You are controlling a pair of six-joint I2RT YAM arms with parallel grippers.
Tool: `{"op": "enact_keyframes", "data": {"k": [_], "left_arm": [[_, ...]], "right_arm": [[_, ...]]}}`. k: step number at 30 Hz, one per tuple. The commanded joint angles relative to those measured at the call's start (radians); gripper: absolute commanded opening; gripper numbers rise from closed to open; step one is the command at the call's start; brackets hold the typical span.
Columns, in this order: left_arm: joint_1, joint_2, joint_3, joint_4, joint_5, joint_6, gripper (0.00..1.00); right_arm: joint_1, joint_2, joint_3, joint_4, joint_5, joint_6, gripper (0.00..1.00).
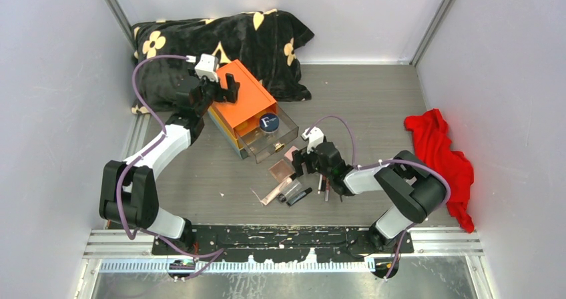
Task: Organize the makeup
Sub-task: Pick up the makeup from the center of the board.
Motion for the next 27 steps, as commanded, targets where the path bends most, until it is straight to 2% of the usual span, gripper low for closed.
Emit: {"op": "enact_keyframes", "data": {"k": [1,5,10,15,18,23,25,27], "left_arm": [[0.005,0.062,-0.078,-0.345,-0.014,-0.101,0.97],[0.005,0.06,-0.079,-0.345,-0.014,-0.101,0.97],[0.005,0.056,-0.077,-0.349,-0.016,-0.096,0.97],[0.005,0.05,-0.078,-0.35,-0.014,-0.098,0.97],[0.005,0.045,-0.082,-0.349,-0.013,-0.099,0.97],[0.006,0.041,-0.087,-0.349,-0.011,-0.102,0.97],[0.005,0.039,-0.087,-0.35,-0.011,-0.102,0.97],[0.005,0.039,-0.087,-0.353,-0.012,-0.101,0.97]], "right_arm": [[-0.005,0.016,0.045,0.045,0.009,-0.005,0.89],[-0.005,0.035,0.063,0.037,0.012,-0.004,0.87],[-0.005,0.058,0.088,0.006,0.009,-0.008,0.77],[-0.004,0.047,0.076,-0.026,0.039,0.007,0.73],[-0.004,0.04,0.072,-0.054,0.04,0.022,0.66],[-0.005,0.032,0.049,-0.053,0.05,0.051,0.66],[-0.005,0.028,0.044,-0.053,0.061,0.056,0.56],[-0.004,0.021,0.046,-0.06,0.079,0.064,0.35]]}}
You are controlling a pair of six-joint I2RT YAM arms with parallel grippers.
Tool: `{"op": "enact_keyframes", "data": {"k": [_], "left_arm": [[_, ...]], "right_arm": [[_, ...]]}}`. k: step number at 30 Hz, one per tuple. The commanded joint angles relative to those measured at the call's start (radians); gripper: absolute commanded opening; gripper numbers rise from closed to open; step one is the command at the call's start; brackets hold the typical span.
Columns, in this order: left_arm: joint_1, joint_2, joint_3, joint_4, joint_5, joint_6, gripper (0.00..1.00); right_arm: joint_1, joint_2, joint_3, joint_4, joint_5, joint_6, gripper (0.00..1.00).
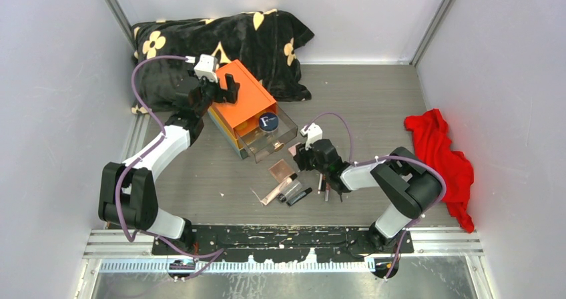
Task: Organize the makeup
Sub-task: Pick up the makeup from the center of the board, then place the makeup in the drawer.
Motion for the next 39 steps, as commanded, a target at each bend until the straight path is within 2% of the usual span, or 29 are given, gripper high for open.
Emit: {"op": "enact_keyframes", "data": {"k": [1,3,5,24,32,39], "left_arm": [[0.006,0.052,-0.081,-0.343,-0.015,-0.086,0.97],[0.006,0.052,-0.082,-0.344,-0.017,-0.085,0.97],[0.006,0.054,-0.078,-0.349,-0.018,-0.085,0.97],[0.006,0.059,-0.076,-0.349,-0.019,-0.09,0.97],[0.006,0.054,-0.083,-0.349,-0.018,-0.091,0.97],[0.006,0.057,-0.077,-0.35,-0.018,-0.093,0.97]], "right_arm": [[-0.002,-0.037,-0.008,-0.039,0.052,0.036,0.23],[-0.002,-0.052,-0.013,-0.045,0.075,0.042,0.12],[-0.002,-0.08,-0.032,-0.045,0.098,0.052,0.08],[-0.003,-0.427,-0.021,-0.251,0.239,-0.001,0.07],[-0.003,-0.516,0.158,-0.397,0.31,-0.088,0.07],[-0.003,-0.462,0.411,-0.511,0.276,-0.154,0.07]]}}
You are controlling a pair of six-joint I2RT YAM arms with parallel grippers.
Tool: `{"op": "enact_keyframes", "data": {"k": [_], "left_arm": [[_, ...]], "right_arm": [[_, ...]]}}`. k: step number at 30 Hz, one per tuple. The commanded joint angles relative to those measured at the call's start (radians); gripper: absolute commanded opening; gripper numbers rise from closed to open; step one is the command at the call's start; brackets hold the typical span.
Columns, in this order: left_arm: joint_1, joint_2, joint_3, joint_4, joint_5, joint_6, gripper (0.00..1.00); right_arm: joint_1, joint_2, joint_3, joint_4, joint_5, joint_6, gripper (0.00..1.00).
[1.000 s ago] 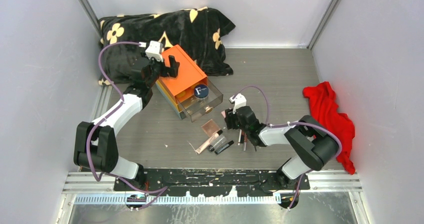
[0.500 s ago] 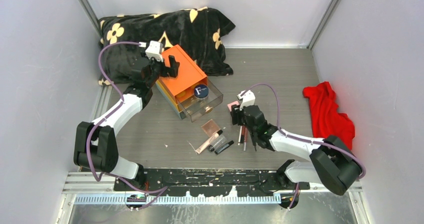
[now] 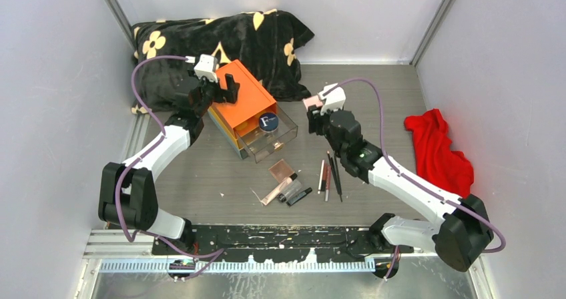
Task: Organize the makeup
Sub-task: Place the makeup in the drawer.
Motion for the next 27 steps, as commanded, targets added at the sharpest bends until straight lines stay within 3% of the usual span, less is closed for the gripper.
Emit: {"op": "enact_keyframes", "data": {"k": [1,10,27], "left_arm": [[0.006,0.058,-0.075,-0.348,-0.018,-0.092,0.97],[0.006,0.063,-0.071,-0.354,-0.021,-0.087,0.97],[0.006,0.037,-0.08,-0.359,-0.021,-0.089,0.97]], "right_arm": [[-0.003,0.022,0.149,-0.019,0.0,-0.07,0.07],[0.009,0.144,0.359,-0.171,-0.227,-0.082,0.07],[0.175,0.204,0.396,-0.213,-0.267,-0.069,0.07]]}}
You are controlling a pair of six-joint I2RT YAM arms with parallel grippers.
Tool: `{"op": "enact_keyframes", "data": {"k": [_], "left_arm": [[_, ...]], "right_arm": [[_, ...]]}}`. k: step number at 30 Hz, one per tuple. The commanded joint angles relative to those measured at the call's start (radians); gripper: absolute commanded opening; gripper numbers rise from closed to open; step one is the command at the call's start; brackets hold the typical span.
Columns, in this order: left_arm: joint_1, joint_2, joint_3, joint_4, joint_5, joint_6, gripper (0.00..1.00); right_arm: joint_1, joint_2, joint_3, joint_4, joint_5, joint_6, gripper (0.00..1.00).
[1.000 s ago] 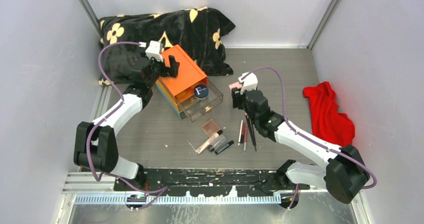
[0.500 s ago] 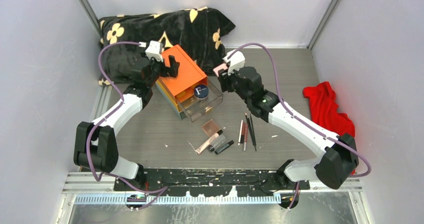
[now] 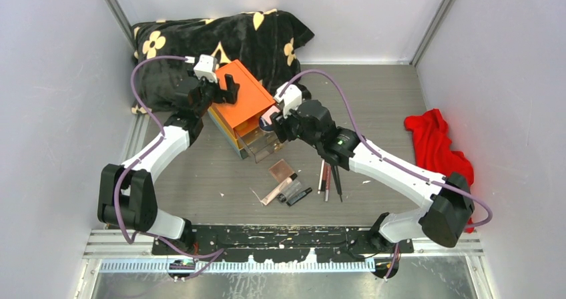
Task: Organize the makeup
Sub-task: Place the makeup in the drawer.
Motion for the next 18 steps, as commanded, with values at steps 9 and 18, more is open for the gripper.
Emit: {"op": "enact_keyframes", "data": {"k": [9,18], "left_arm": [[0.005,0.044,-0.081,-0.345,-0.028,-0.08,0.97],[0.006,0.043,-0.081,-0.339,-0.024,-0.086,0.97]], "right_arm": [[0.033,0.027,0.044,0.017,-0.034,0.032,0.25],[0.033,0.001,0.012,0.027,0.002,0.031,0.67]]}}
